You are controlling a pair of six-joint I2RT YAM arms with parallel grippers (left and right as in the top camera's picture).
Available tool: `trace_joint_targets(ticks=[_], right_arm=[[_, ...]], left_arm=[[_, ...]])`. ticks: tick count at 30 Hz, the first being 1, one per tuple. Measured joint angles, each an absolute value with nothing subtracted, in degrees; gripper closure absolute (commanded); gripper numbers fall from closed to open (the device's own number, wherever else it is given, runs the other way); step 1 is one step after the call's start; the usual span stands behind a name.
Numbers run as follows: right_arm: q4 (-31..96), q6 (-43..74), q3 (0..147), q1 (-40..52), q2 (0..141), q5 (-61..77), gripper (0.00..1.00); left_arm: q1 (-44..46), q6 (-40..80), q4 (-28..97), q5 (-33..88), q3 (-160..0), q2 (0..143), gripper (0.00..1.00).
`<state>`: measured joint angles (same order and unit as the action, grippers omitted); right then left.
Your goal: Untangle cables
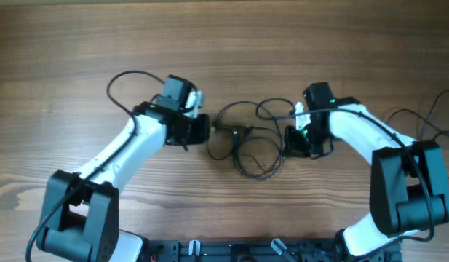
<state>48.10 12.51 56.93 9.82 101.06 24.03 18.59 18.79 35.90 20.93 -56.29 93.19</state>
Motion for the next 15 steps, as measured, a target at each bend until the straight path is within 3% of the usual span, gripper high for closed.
trace_joint_targets(ticks=[3,4,5,6,9,13,15], right_arm=[[54.9,11.5,72.4,5.8,100.0,24.9,0.96],[56.2,11.3,76.0,5.1,99.6,26.3,0.96],[56.8,11.0,81.9,4.8,98.3,29.6,0.96],[56.8,10.3,85.1,4.7,96.9,32.3,0.96],[54.5,7.9,87.8,3.6,93.8,43.9,0.96],[45.9,6.6,87.7,3.6,93.8,60.3,0.96],[39.4,9.0,87.7,3.6,93.8,65.1,0.96]], left_arm=[[9.2,18.8,38.4,21.3,-56.2,92.0,0.94],[6.8,18.8,38.7,22.3,-56.2,91.1,0.79],[3.6,18.7,38.6,23.9,-56.2,89.3,0.49],[0.6,18.7,38.7,24.8,-56.2,87.2,0.4],[-4.7,18.9,38.8,27.6,-56.2,85.4,0.36],[-3.7,19.0,38.8,31.4,-56.2,85.4,0.35],[-1.6,19.0,38.7,33.0,-56.1,85.4,0.25]])
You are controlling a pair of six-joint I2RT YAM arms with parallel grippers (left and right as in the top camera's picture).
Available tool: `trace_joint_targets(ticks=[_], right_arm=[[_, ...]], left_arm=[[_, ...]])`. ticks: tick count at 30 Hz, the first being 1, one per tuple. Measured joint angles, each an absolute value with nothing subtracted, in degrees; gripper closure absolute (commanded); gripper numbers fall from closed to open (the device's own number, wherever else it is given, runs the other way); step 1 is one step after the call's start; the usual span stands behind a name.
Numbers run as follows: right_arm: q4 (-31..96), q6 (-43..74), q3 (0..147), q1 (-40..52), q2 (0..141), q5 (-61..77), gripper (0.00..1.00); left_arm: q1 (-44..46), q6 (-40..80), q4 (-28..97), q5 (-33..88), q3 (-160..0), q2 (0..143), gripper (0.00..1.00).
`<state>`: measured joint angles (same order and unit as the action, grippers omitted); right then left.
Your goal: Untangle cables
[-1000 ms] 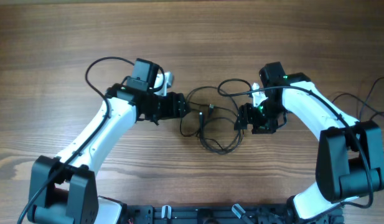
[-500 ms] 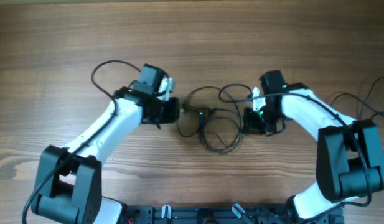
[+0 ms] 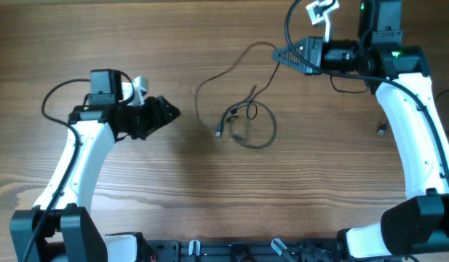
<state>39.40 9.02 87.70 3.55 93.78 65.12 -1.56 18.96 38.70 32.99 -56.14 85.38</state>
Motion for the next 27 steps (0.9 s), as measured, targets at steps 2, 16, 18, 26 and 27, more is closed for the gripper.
trace_joint_targets(ticks=[2,16,18,26,27], right_arm=[[34.8,11.6,87.7,3.8,93.8,66.4,0.96],[-17.1,37.1,87.5,9.7,93.6,58.6,0.96],[-25.3,44.1,87.9,9.6,93.3,59.2,0.95],[17.6,32.2,91.0,9.0,93.6,35.6,0.96],[24.6,28.6,94.5,8.9,93.9,30.8,0.96]], left_arm=[[0.7,19.0,38.1,35.0,-56.1,85.4,0.21],[17.5,19.0,28.0,39.7,-56.0,85.4,0.22],[18.3,19.0,28.0,38.5,-56.0,85.4,0.22],[18.3,19.0,28.4,37.5,-56.0,85.4,0.22],[18.3,19.0,28.3,37.5,-56.0,85.4,0.22]])
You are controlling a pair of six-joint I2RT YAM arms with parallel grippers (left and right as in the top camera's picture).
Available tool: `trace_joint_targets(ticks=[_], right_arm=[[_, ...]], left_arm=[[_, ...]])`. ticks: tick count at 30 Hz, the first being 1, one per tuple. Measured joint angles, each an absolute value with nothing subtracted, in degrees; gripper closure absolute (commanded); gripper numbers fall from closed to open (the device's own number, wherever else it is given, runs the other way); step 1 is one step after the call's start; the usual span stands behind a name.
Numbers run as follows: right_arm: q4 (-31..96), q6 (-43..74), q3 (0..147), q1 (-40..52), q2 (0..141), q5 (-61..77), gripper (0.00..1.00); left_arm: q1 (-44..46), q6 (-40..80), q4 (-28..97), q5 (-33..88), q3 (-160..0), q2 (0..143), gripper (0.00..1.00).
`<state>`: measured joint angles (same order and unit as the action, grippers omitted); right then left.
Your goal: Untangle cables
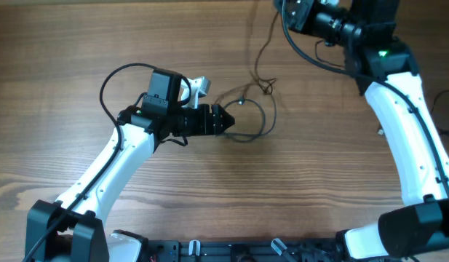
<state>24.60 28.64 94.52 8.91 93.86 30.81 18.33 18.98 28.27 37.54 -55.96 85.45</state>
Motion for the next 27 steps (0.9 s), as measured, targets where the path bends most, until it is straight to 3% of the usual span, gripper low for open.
trace_joint_targets(ticks=[4,7,12,21,24,27], right_arm=[[43.7,16.8,113.6,8.8,93.8,12.1,0.96],[48.9,11.4,120.5,8.7,93.2,0.7,0.96],[57.7,17.0,120.9,2.6,94.0,-11.2,0.96],[56.9,35.4,120.9,-22.3,96.1,0.8,0.96],[56.9,42.4,120.9,-34.3,96.1,13.4,0.96],[57.0,38.8,120.9,-35.6,96.1,29.3,0.96]], left_arm=[[18.3,19.0,28.3,37.4,-56.0,85.4,0.22],[18.3,19.0,28.3,37.4,-56.0,85.4,0.22],[18.3,19.0,28.5,37.4,-56.0,85.4,0.22],[18.3,19.0,29.8,37.3,-56.0,85.4,0.23],[18.3,19.0,30.2,36.4,-56.0,85.4,0.22],[18.3,19.0,28.8,35.9,-56.0,85.4,0.21]])
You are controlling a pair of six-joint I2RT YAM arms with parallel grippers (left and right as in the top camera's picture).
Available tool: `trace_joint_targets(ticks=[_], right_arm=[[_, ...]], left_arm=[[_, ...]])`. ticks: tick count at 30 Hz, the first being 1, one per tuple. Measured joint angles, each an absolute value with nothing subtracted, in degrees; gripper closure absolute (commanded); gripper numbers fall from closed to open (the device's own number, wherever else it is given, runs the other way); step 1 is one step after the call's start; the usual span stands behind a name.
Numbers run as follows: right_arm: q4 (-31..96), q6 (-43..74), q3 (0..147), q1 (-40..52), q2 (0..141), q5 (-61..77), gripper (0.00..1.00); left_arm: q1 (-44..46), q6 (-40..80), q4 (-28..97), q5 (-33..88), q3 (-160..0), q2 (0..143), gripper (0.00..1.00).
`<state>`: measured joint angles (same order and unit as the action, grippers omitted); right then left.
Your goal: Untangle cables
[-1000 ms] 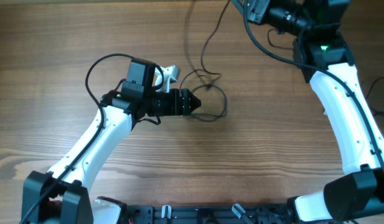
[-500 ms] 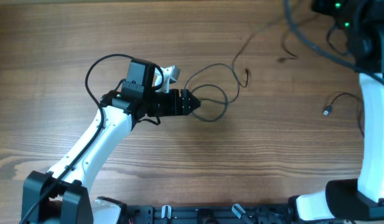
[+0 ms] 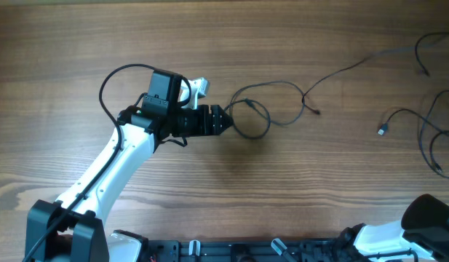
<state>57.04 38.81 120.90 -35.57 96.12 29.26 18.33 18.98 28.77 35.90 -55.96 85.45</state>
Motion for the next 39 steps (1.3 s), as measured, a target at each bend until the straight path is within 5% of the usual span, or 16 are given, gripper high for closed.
trace_joint_targets(ticks=[6,12,21,32,35,39], right_arm=[[57.0,23.0,120.9,-19.6,96.1,50.7,0.96],[56.7,19.8,120.9,-6.3,95.2,44.8,0.96],[12.4,43.8,124.4,-5.1,92.4,39.5,0.96],[65.3,37.1,124.7,-5.1,92.7,15.7,0.95],[76.9,25.6,124.5,-3.5,92.8,27.3,0.95],[69.4,17.1,124.3,-2.7,92.8,47.5,0.96]], left_arm=[[18.3,19.0,28.0,35.8,-56.0,85.4,0.22],[18.3,19.0,28.1,35.8,-56.0,85.4,0.22],[18.3,19.0,28.2,35.4,-56.0,85.4,0.23],[18.3,19.0,28.5,35.4,-55.9,85.5,0.23],[18.3,19.0,28.6,35.2,-55.9,85.5,0.23],[18.3,19.0,28.8,34.9,-55.9,85.5,0.22]])
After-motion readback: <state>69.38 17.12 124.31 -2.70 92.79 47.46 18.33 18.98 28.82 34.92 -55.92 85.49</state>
